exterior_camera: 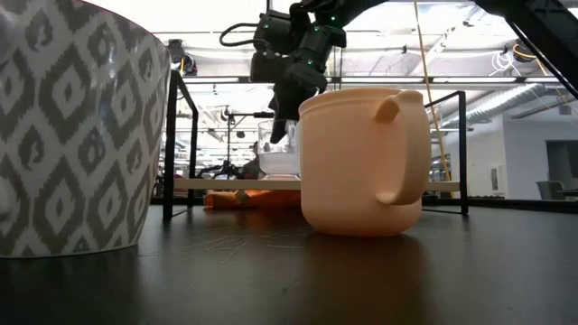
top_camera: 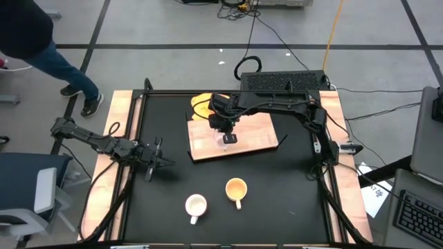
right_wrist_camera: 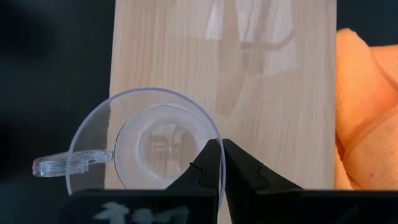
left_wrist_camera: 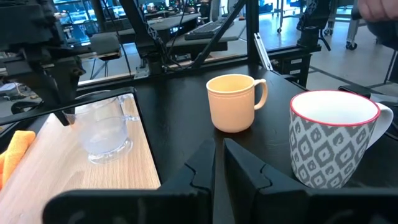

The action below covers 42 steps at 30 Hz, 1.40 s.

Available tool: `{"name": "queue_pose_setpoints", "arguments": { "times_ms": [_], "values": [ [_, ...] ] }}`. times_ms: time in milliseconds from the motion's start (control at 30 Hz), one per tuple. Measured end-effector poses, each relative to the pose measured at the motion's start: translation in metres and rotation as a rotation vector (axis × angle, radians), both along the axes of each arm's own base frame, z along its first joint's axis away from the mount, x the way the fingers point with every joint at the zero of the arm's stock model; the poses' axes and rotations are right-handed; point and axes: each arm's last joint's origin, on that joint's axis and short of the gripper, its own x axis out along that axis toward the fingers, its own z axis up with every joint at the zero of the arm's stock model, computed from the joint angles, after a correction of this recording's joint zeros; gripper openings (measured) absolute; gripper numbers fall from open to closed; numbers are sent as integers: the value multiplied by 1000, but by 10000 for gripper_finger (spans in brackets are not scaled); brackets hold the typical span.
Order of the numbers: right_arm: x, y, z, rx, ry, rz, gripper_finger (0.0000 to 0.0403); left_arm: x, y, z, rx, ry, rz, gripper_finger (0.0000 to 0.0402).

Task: Stack small to large cups/mugs on shelf
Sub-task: Put the transparent mug on the shelf

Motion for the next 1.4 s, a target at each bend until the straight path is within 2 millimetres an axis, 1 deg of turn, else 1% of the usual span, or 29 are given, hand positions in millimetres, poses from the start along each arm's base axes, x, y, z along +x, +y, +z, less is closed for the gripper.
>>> {"name": "queue_pose_setpoints", "arguments": {
  "times_ms": [200, 467, 900, 1233, 1400],
  "values": [
    [2, 4, -3, -20, -16, 46, 0, 0, 0, 0, 0, 0, 0, 35],
    [6, 5, -11, -24, -67, 38, 0, 0, 0, 0, 0, 0, 0, 35],
    [11, 7, -11, -44, -114, 46, 0, 0, 0, 0, 0, 0, 0, 35],
    [14, 14, -11, -58, -126, 78, 0, 0, 0, 0, 0, 0, 0, 35],
    [14, 14, -11, -57, -125, 79, 0, 0, 0, 0, 0, 0, 0, 35]
  ]
}}
